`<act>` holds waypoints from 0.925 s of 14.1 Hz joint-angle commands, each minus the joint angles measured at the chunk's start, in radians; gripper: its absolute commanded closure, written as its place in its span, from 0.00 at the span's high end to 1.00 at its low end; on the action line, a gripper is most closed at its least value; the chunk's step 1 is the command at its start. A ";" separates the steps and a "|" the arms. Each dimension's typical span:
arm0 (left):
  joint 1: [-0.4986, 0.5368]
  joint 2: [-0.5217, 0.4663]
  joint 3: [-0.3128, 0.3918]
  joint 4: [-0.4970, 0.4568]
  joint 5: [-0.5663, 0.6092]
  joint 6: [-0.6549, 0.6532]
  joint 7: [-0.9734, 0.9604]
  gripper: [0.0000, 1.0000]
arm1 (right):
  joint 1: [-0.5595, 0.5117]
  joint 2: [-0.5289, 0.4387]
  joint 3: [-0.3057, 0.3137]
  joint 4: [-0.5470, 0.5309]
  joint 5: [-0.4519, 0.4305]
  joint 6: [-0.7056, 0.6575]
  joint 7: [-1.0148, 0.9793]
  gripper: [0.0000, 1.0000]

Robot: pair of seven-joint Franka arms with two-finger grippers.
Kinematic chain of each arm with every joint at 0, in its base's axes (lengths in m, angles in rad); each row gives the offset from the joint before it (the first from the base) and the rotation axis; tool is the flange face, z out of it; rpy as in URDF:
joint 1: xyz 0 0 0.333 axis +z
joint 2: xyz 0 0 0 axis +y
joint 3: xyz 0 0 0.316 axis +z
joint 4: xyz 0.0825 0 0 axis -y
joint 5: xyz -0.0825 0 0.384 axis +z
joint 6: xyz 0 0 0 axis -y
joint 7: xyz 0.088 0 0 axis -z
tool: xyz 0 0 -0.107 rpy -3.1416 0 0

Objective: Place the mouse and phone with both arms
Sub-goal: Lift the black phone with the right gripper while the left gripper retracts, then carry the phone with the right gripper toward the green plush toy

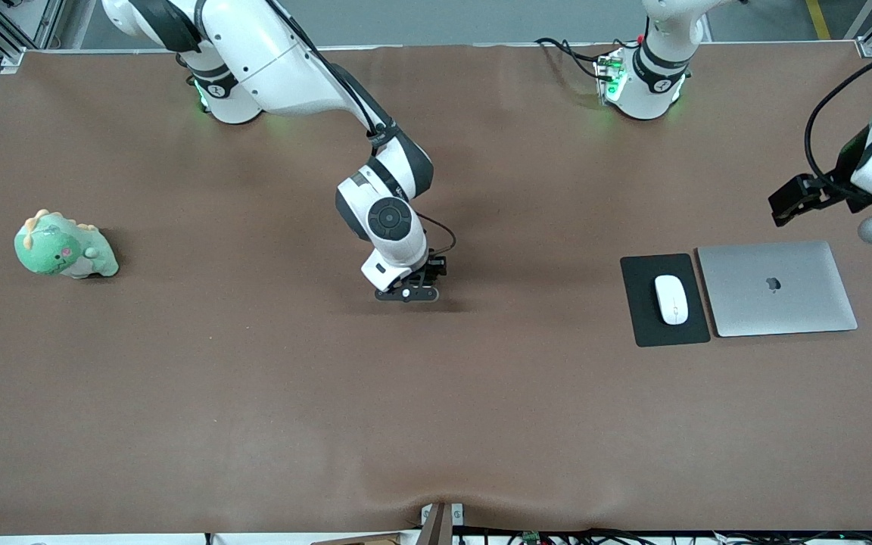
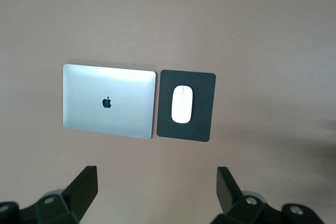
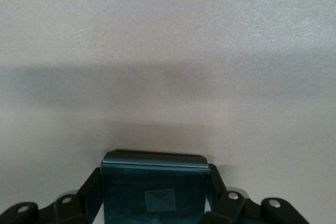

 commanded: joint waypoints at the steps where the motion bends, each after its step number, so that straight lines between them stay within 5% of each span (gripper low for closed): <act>1: 0.012 -0.035 0.003 -0.013 -0.043 -0.009 0.027 1.00 | 0.002 0.010 -0.001 0.018 -0.037 0.001 0.012 0.00; 8: -0.029 -0.064 0.037 -0.027 -0.071 -0.006 0.037 1.00 | -0.056 -0.170 -0.003 0.009 -0.054 -0.172 0.007 0.00; 13: -0.398 -0.116 0.432 -0.084 -0.075 -0.009 0.082 1.00 | -0.221 -0.301 0.000 0.007 -0.041 -0.273 -0.095 0.00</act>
